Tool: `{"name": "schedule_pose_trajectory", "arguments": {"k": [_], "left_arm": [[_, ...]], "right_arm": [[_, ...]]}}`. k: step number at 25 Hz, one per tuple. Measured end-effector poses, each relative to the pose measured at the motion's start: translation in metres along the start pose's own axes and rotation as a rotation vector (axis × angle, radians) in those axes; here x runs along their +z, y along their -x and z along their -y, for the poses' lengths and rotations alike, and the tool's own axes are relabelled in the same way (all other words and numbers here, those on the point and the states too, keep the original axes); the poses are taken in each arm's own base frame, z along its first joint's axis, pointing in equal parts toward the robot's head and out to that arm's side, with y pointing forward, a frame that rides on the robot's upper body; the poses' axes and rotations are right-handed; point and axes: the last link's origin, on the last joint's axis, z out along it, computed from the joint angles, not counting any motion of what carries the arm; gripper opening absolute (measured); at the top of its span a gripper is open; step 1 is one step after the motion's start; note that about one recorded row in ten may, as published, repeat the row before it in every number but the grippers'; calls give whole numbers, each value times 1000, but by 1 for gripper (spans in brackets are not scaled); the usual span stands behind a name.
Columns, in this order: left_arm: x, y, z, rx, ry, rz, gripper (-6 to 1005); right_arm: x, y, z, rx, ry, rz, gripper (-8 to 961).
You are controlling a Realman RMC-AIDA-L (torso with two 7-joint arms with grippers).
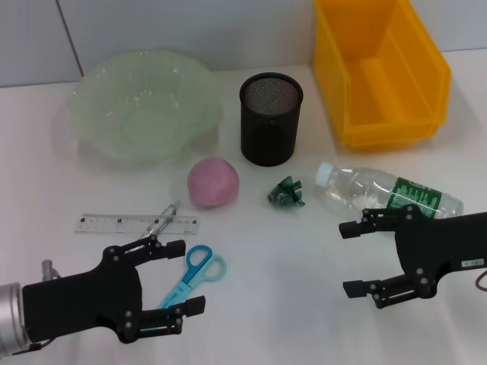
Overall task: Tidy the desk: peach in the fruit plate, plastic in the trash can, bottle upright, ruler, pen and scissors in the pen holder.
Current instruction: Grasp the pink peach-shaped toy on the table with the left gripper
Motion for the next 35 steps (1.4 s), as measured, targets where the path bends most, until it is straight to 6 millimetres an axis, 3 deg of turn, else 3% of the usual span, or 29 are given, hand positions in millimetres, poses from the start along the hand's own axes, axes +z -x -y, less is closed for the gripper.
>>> {"name": "schedule_pose_trajectory", "arguments": {"k": [14, 21, 22, 25, 27, 33, 35], "left_arm": [[-5, 1, -2, 1, -8, -9, 823], [-2, -14, 13, 81, -39, 3, 814], [4, -27, 30, 148, -92, 22, 813], [4, -27, 30, 148, -92, 22, 809], [30, -49, 52, 233, -72, 91, 807], [43, -54, 64, 237, -86, 144, 799], [62, -56, 83, 257, -143, 270, 772]], "right_arm": [[1, 1, 2, -2, -4, 1, 837], [-5, -4, -2, 17, -13, -4, 837], [-6, -4, -3, 19, -16, -3, 837], [-7, -6, -5, 26, -17, -3, 838], [-8, -7, -6, 31, -18, -3, 838], [-10, -8, -6, 41, -26, -9, 838], [-11, -8, -6, 45, -31, -12, 838]]}}
